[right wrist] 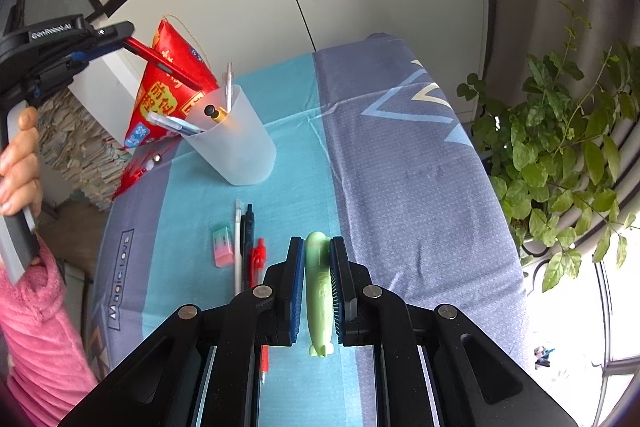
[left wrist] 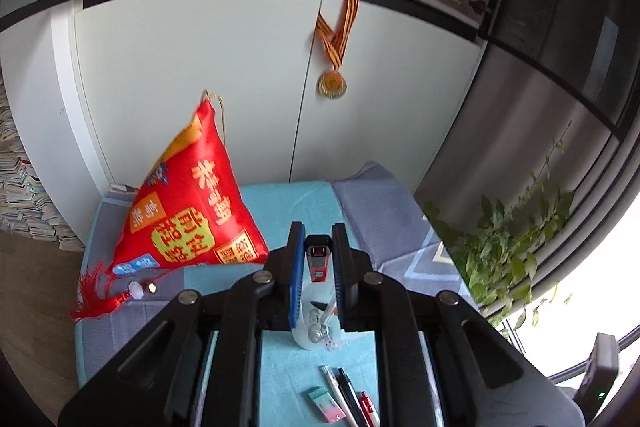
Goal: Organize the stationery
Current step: 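Open the left tool to drop the box cutter in the cup, then carry the green highlighter over the cup and open the right tool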
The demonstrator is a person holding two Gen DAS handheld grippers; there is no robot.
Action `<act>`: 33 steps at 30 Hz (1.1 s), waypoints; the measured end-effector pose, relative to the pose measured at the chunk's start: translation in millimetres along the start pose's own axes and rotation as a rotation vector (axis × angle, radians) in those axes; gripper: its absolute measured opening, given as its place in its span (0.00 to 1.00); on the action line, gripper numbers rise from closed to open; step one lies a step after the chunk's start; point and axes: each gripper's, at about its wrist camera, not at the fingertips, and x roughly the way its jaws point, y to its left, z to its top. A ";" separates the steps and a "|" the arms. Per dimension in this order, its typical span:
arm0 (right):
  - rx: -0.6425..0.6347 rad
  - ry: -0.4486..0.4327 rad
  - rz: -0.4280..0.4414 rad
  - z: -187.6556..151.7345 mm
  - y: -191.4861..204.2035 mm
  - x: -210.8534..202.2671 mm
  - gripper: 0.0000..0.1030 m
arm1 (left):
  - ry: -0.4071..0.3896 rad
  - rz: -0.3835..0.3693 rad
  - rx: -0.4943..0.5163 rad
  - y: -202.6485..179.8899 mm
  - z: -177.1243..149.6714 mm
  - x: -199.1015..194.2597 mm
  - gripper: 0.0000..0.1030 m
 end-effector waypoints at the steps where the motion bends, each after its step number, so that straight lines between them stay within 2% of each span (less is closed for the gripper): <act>1: 0.000 -0.001 0.000 0.0 -0.4 -0.6 0.11 | 0.020 0.002 0.003 -1.3 -3.4 5.9 0.11; 6: 0.002 -0.009 -0.003 1.4 -1.8 -3.5 0.11 | 0.085 0.014 0.000 -0.7 -20.5 24.7 0.11; 11: -0.009 -0.019 -0.007 6.8 2.3 -4.7 0.11 | 0.110 0.036 0.013 0.7 -34.8 28.8 0.11; 14: -0.022 -0.037 -0.009 13.9 7.8 -6.5 0.11 | 0.089 0.041 0.021 2.6 -41.2 20.7 0.11; 19: -0.050 -0.084 0.003 34.1 21.8 -12.5 0.11 | 0.017 0.082 0.045 7.5 -56.4 -9.4 0.30; 22: -0.069 -0.116 0.023 51.7 34.5 -13.2 0.11 | -0.021 0.114 0.050 15.5 -76.6 -31.1 0.37; 29: -0.122 -0.174 0.080 104.6 77.2 12.1 0.11 | -0.040 0.173 0.022 41.7 -125.0 -60.2 0.41; 33: -0.125 -0.187 0.083 122.8 94.5 36.9 0.11 | -0.037 0.184 -0.018 57.7 -139.6 -61.4 0.42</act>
